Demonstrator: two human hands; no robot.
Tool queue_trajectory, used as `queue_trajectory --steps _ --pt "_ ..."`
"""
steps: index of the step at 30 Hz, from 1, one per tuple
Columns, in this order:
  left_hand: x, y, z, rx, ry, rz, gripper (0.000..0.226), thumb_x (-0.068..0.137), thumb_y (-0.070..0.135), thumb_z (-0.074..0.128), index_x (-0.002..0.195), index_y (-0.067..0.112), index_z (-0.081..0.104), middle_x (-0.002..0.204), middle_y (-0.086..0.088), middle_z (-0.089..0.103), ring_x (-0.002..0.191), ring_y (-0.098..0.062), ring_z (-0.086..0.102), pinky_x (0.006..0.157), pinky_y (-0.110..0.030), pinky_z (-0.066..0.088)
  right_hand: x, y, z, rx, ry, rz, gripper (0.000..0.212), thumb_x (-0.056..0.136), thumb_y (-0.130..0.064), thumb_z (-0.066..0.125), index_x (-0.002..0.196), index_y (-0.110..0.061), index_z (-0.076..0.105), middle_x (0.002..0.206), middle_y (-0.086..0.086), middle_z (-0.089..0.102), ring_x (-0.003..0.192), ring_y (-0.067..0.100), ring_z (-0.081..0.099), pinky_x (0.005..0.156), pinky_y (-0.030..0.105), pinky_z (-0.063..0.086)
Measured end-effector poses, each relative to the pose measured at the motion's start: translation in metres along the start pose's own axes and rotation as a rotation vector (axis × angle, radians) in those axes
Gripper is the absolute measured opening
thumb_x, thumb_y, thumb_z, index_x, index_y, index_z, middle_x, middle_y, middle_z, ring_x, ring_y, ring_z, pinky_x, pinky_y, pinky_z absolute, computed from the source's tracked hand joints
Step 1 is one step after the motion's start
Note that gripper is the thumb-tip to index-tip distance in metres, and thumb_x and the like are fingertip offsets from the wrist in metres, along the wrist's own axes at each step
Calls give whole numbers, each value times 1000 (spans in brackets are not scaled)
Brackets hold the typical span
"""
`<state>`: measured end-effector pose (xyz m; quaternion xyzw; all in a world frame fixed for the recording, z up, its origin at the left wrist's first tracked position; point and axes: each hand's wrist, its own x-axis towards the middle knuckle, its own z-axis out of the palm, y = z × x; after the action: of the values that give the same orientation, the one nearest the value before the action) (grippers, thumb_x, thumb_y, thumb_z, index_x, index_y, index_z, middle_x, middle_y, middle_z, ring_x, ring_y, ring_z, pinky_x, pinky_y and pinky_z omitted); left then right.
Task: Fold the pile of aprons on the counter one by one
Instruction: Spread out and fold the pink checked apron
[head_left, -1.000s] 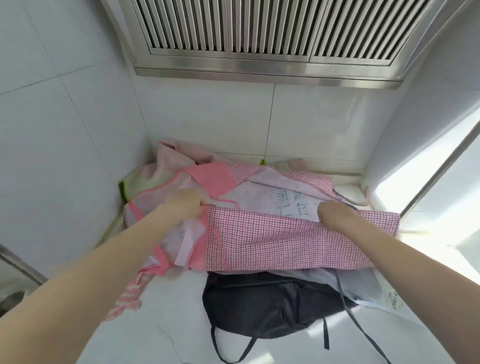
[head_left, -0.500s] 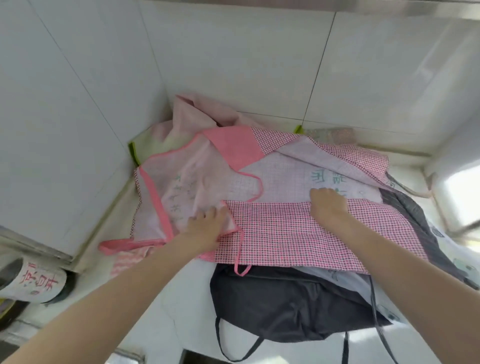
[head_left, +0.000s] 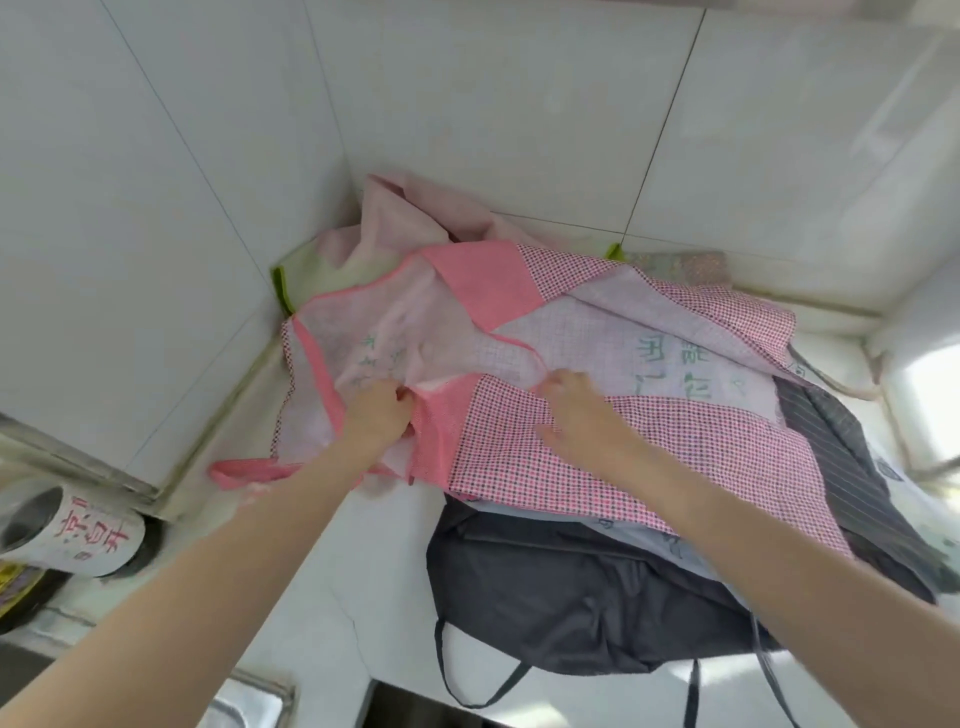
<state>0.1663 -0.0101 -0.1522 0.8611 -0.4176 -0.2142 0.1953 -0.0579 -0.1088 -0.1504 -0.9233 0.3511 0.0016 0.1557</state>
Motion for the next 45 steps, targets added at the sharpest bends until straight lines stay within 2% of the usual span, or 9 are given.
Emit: queue_trajectory --steps 4,10,18,21,26,29,33,39,45 --pt "-20 4 14 80 -71 7 35 95 34 47 108 2 51 99 -10 59 90 -26 56 78 -33 43 -12 -43 41 -232 -295 -243 80 89 -45 55 150 -11 15 157 10 5 143 28 5 117 43 10" --pt "-56 -22 44 409 -52 -76 56 87 34 60 126 2 35 126 -15 41 116 -32 46 94 -36 39 -8 -50 62 -216 -364 -133 69 98 -12 41 151 -12 -3 157 13 -13 145 29 -10 119 43 2" --pt "-39 -29 4 -510 118 -260 24 89 -4 52 110 -5 63 97 -19 66 79 -23 61 88 -33 49 -12 -34 34 -78 -247 -113 58 101 -13 36 150 -3 7 159 11 2 146 23 3 117 30 2" --pt "-37 1 -30 -981 78 -214 13 91 -5 51 95 0 63 70 -7 58 60 -10 54 56 -13 49 -15 -31 36 -30 -221 -116 57 101 -18 37 151 -7 11 158 9 10 145 23 12 118 31 8" --pt "-31 21 -75 139 129 325 15 93 17 53 96 8 65 94 -4 66 89 -20 60 78 -31 46 -24 -36 48 72 -204 -70 56 96 -16 47 147 -12 26 148 7 35 133 23 38 112 37 31" --pt "-29 -6 -68 505 26 238 21 92 18 47 107 12 60 111 -9 62 102 -28 58 82 -38 48 -24 -43 51 69 -294 -25 64 91 -22 54 147 -14 26 141 10 38 128 31 40 109 42 34" --pt "-43 -26 -31 482 -152 198 40 91 9 50 130 11 42 130 -10 46 114 -30 48 90 -37 42 -24 -57 52 20 -468 -11 78 87 -25 58 151 -16 14 156 9 11 141 32 14 116 43 18" --pt "-58 -11 24 544 -286 441 53 90 3 45 139 23 37 139 -4 31 125 -27 37 95 -45 44 -16 -77 55 402 -286 80 39 85 -33 64 109 -3 68 123 16 54 115 29 46 96 33 35" --pt "-42 -4 39 755 -295 481 31 95 17 45 125 11 49 138 -5 35 108 -25 47 77 -35 41 -4 -83 78 328 -254 244 49 80 -48 66 105 -6 69 119 12 51 119 30 35 105 43 31"
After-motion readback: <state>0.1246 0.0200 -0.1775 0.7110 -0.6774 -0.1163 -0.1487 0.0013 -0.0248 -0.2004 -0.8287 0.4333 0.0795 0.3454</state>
